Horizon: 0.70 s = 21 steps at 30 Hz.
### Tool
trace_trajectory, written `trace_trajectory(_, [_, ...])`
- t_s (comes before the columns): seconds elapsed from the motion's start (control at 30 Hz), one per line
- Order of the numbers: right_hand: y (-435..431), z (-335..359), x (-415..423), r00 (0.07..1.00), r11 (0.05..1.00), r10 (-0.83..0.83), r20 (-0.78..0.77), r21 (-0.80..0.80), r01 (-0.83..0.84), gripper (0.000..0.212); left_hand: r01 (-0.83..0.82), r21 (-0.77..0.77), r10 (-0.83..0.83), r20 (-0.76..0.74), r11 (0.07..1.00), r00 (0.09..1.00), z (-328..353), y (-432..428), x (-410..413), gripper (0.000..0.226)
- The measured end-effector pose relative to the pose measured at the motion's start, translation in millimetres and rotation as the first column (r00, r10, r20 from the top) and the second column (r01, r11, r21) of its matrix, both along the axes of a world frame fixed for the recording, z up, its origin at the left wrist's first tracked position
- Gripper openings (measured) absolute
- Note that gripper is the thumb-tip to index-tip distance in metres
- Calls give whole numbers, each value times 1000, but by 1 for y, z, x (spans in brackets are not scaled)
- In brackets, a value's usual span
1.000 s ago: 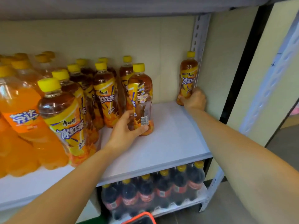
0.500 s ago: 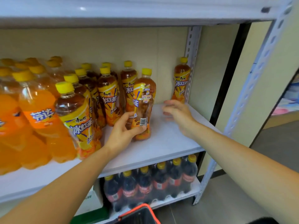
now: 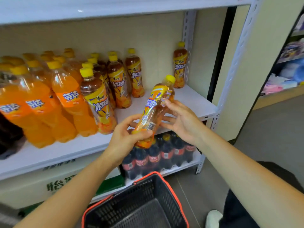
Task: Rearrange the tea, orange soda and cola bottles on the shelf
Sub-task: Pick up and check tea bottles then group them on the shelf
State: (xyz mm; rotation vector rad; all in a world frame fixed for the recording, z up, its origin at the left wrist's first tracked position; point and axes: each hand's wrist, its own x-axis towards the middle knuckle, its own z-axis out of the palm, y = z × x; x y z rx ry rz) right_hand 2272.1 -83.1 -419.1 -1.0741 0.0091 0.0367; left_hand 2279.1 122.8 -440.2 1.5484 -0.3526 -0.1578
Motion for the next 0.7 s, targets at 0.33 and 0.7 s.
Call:
trace_trajectory(0.33, [15, -11, -20, 998, 992, 52, -44, -113, -57, 57, -92, 163, 63, 177, 982, 982, -28, 15, -31, 64])
trace_trajectory(0.7, [7, -15, -11, 1000, 979, 23, 6, -205, -21, 37, 58, -63, -68, -180, 996, 981, -34, 16, -27, 34])
